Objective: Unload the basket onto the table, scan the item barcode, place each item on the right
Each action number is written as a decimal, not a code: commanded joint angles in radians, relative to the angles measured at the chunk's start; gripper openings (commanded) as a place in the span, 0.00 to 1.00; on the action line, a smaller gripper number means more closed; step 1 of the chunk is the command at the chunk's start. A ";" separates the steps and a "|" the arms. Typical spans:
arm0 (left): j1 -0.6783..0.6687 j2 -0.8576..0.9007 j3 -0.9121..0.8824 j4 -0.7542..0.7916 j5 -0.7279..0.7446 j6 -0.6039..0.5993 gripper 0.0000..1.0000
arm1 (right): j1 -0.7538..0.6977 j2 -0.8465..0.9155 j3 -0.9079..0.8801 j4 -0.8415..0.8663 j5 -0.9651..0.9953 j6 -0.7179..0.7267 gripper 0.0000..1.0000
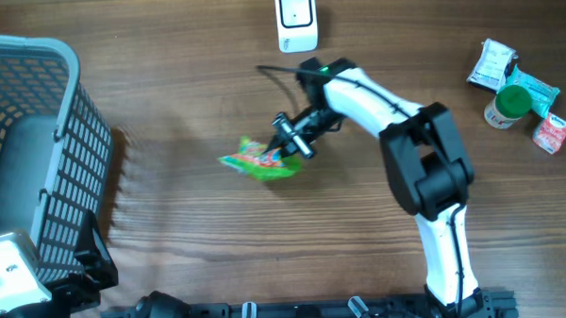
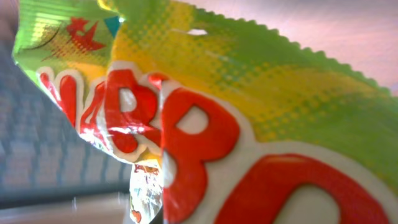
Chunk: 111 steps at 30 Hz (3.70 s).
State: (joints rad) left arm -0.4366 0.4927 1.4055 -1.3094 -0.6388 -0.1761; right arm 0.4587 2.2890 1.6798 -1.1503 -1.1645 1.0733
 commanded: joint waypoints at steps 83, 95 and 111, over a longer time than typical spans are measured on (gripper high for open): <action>0.003 0.000 0.003 0.003 -0.006 0.012 1.00 | -0.718 -1.867 -0.439 0.310 0.590 -1.205 1.00; 0.003 0.000 0.003 0.003 -0.006 0.012 1.00 | -0.524 -2.285 -1.379 1.045 0.708 -1.195 1.00; 0.003 0.000 0.003 0.003 -0.006 0.012 1.00 | -0.489 -2.286 -1.675 1.175 0.887 -1.123 1.00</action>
State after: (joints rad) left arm -0.4366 0.4923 1.4055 -1.3094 -0.6388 -0.1761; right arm -0.0387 0.0181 0.0071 0.0227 -0.3004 -0.0681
